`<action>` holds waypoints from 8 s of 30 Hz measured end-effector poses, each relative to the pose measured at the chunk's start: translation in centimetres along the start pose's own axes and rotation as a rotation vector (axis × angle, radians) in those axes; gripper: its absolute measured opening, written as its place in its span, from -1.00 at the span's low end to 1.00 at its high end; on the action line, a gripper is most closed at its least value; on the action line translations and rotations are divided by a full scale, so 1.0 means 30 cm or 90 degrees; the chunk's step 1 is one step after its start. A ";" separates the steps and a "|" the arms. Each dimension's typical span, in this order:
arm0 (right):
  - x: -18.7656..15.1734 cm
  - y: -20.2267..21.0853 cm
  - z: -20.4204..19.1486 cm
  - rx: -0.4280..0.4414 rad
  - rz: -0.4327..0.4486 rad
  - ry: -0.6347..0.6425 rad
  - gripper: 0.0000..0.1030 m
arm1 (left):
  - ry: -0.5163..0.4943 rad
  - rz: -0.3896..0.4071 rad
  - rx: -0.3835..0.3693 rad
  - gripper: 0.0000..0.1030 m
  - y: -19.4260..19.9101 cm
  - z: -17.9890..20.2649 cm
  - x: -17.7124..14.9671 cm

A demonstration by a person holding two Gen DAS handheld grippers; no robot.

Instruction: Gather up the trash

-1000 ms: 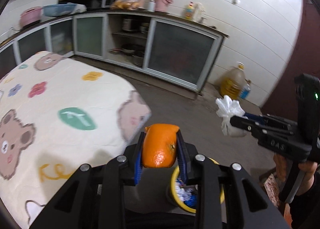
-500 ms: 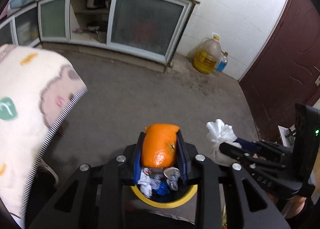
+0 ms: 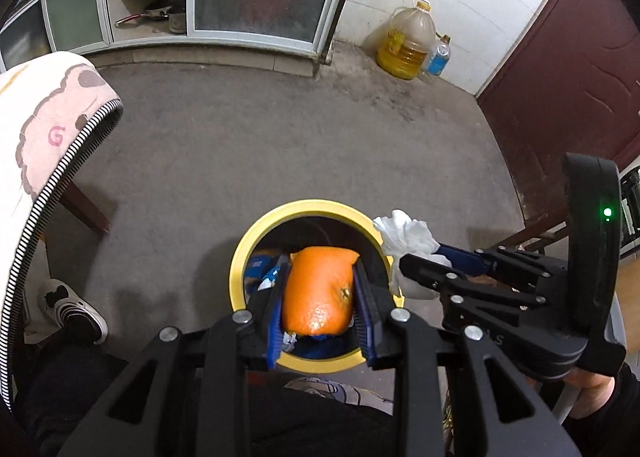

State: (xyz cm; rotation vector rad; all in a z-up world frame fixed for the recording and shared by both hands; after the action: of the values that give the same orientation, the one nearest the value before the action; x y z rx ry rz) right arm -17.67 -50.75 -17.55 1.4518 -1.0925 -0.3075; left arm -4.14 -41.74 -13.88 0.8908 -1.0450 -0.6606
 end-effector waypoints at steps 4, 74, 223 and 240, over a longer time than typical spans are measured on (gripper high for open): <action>-0.014 -0.039 0.011 -0.006 -0.019 -0.007 -0.44 | 0.009 -0.010 0.001 -0.47 -0.016 -0.011 0.001; -0.246 0.601 -0.490 -0.238 0.482 0.034 0.84 | 0.089 0.419 0.232 0.85 0.727 -0.200 -0.274; -0.267 0.541 -0.493 -0.227 0.467 0.050 0.84 | 0.154 0.421 0.277 0.85 0.730 -0.216 -0.329; -0.266 0.544 -0.494 -0.227 0.467 0.050 0.84 | 0.154 0.421 0.277 0.85 0.724 -0.218 -0.333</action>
State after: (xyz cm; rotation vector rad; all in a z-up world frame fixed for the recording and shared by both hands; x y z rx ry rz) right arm -17.92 -32.47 -2.87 0.6780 -1.3458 0.0786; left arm -0.69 -20.86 -0.95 0.8928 -1.1922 0.2328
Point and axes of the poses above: each gripper's, at about its wrist camera, not at the fingertips, and y roughly against the way its jaws point, z to its right, x to its top, the point moved 3 cm from there along -y, roughly the way its jaws point
